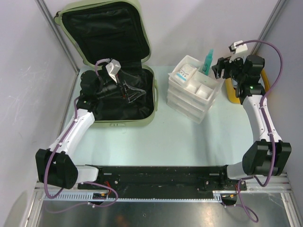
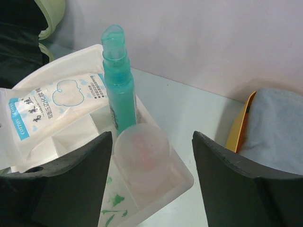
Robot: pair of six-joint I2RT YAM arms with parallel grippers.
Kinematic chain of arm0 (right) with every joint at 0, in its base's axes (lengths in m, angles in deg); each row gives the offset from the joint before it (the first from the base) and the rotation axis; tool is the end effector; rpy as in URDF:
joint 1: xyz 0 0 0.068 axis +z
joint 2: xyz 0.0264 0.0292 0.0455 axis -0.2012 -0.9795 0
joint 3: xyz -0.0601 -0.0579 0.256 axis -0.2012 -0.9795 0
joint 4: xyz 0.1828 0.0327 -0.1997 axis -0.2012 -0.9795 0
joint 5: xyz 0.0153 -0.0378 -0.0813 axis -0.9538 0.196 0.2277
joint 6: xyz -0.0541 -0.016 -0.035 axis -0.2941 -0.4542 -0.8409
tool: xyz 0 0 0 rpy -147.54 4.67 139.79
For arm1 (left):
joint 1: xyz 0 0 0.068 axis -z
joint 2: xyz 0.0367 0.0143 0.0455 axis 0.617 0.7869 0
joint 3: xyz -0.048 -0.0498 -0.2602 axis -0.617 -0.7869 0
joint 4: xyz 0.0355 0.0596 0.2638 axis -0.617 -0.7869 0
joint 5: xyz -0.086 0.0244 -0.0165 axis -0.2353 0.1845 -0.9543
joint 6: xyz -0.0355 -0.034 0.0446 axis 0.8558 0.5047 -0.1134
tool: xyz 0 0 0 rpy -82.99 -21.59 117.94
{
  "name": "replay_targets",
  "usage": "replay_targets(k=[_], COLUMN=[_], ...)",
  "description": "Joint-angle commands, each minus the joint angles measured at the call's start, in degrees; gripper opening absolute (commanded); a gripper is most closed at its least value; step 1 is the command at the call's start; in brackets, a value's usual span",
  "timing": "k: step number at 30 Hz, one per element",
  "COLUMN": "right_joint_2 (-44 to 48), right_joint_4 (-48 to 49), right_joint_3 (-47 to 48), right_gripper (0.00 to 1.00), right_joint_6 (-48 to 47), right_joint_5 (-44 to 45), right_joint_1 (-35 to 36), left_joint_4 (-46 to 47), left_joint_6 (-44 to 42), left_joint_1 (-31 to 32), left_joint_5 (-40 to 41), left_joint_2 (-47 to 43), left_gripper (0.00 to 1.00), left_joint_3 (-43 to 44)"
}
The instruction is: Open, take out, and arrange the luggage
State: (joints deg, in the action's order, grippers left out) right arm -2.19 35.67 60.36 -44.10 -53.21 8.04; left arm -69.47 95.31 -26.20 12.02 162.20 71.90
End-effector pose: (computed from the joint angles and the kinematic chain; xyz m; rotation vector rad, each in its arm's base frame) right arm 0.3647 -0.0023 0.3925 -0.3957 1.6772 0.1646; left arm 0.2989 -0.1073 0.3760 0.8087 1.4271 -1.0403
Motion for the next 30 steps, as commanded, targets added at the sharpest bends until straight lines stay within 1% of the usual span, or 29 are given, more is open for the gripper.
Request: replay_targets(k=[1,5,6,8,9,13,19,24,30], right_joint_2=[4.03,7.72,8.51,9.92,10.10,8.88,1.59,-3.15,-8.35], right_joint_4=[3.06,-1.15,-3.86,-6.77,-9.22,-14.60,-24.00,-26.29,-28.22], right_joint_3=[0.38,0.55,0.55,0.64,0.73,1.25,8.02,11.97,15.49], right_gripper=[0.74,0.75,0.75,0.75,0.74,0.71,0.66,0.62,0.54], right_joint_6=[-0.15,-4.54,-6.38,-8.58,-10.25,-12.98,-14.13,-15.27,-15.97], right_joint_5=[-0.87,-1.59,-1.06,-0.09,0.52,5.00,7.20,7.38,6.42], right_joint_1=[0.76,3.57,7.14,9.98,12.86,17.71,19.31,18.96,18.52], left_joint_4=[-0.55,-1.95,-2.83,-3.80,-4.41,-5.91,-6.79,-7.05,-7.05], left_joint_6=[-1.64,-2.87,-3.22,-4.54,-4.81,-5.42,-5.43,-5.16,-4.90], left_joint_1=[-0.47,-1.00,-0.92,-1.00,-1.00,-1.00,-1.00,-1.00,-1.00], left_joint_5=[0.13,-0.13,-0.22,-0.31,-0.13,0.05,0.57,0.92,1.19], left_joint_2=[-0.72,-1.33,-1.60,-2.04,-2.21,-2.56,-3.79,-5.02,-5.46], left_gripper=[1.00,1.00,1.00,1.00,1.00,1.00,1.00,1.00,0.99], left_joint_3=[2.19,2.10,2.01,1.92,1.92,2.10,1.66,0.69,0.08])
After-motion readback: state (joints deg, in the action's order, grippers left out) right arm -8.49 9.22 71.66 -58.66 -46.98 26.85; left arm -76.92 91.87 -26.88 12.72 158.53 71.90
